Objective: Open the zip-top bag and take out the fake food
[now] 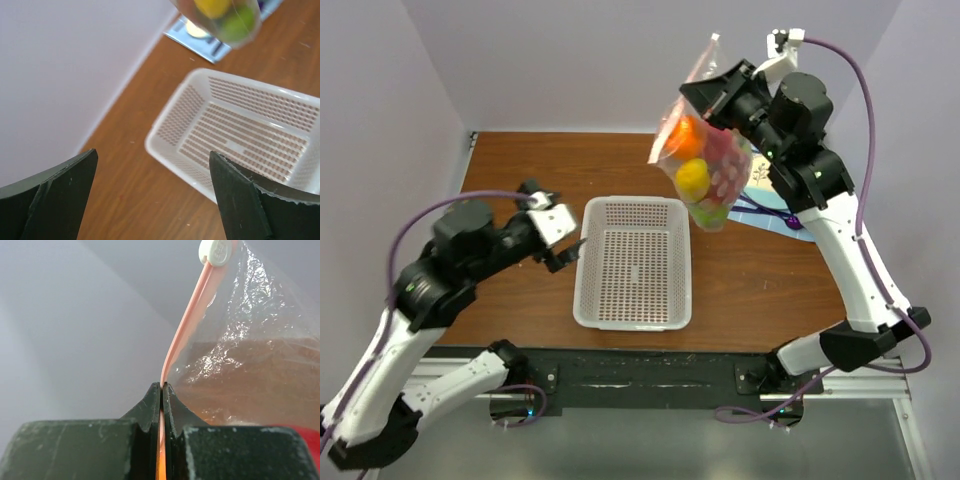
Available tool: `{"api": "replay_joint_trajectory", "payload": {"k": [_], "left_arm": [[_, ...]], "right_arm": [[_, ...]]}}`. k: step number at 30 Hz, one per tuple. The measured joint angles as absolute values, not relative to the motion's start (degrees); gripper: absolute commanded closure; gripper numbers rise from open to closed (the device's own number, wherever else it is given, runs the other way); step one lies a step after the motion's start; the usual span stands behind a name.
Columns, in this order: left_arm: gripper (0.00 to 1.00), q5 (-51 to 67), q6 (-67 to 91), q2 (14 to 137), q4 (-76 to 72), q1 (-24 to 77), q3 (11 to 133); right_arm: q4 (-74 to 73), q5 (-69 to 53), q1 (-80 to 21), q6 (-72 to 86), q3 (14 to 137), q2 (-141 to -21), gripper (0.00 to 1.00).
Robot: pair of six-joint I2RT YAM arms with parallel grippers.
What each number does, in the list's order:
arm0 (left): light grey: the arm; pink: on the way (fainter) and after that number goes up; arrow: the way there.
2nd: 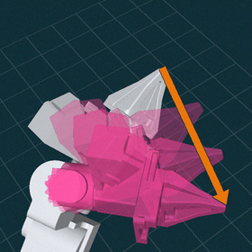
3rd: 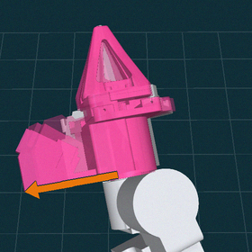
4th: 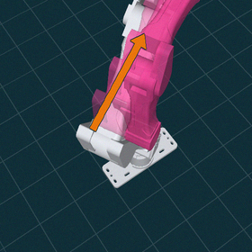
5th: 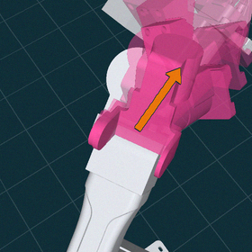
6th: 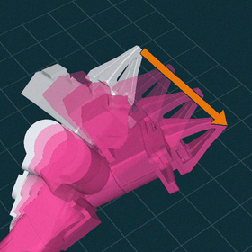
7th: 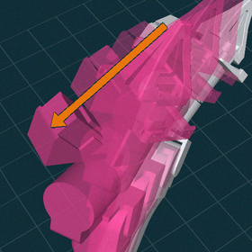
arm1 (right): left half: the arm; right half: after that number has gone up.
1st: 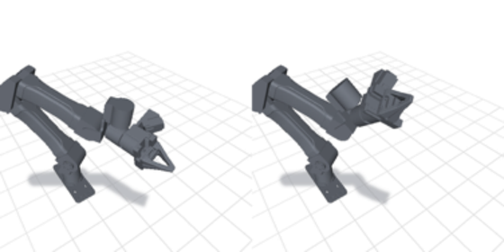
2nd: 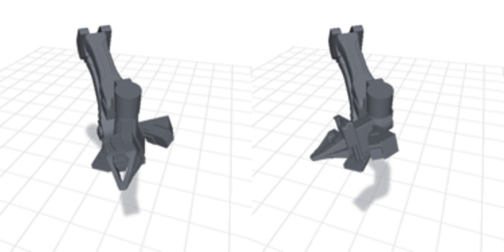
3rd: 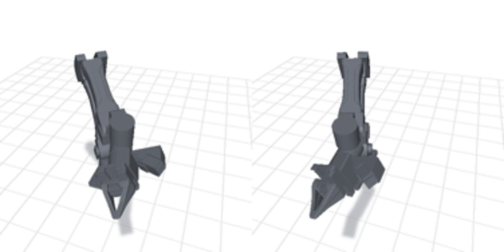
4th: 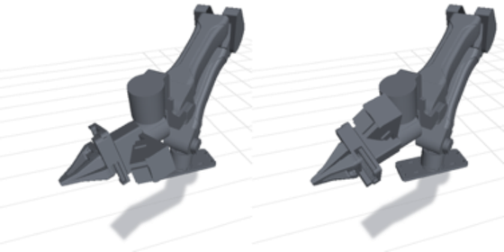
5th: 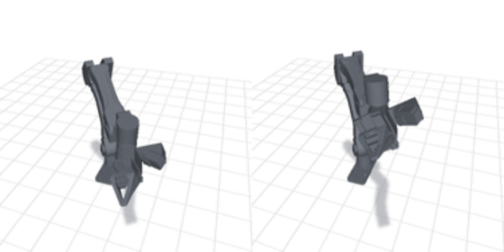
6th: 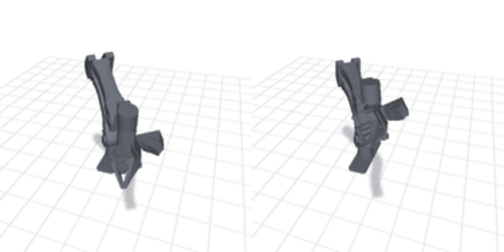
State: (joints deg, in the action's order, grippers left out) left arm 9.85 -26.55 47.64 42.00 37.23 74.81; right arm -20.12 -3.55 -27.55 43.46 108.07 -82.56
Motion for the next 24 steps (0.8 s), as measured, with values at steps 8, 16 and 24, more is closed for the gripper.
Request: {"api": "replay_joint_trajectory", "payload": {"k": [8, 16, 24], "left_arm": [[0.0, 0.4, -23.8, 34.3, 40.2, 37.3, 81.0], [0.0, -1.0, -21.5, 26.2, 39.5, 37.1, 84.2], [0.0, -7.0, -24.4, 24.2, 43.3, 36.8, 74.0]], "right_arm": [[-17.9, 1.1, -46.1, 42.9, 111.2, -88.3, 1.0], [-18.7, 6.8, -61.6, 41.8, 120.4, -109.2, 1.0], [-19.9, 11.2, -66.8, 43.8, 122.0, -118.0, 1.0]]}}
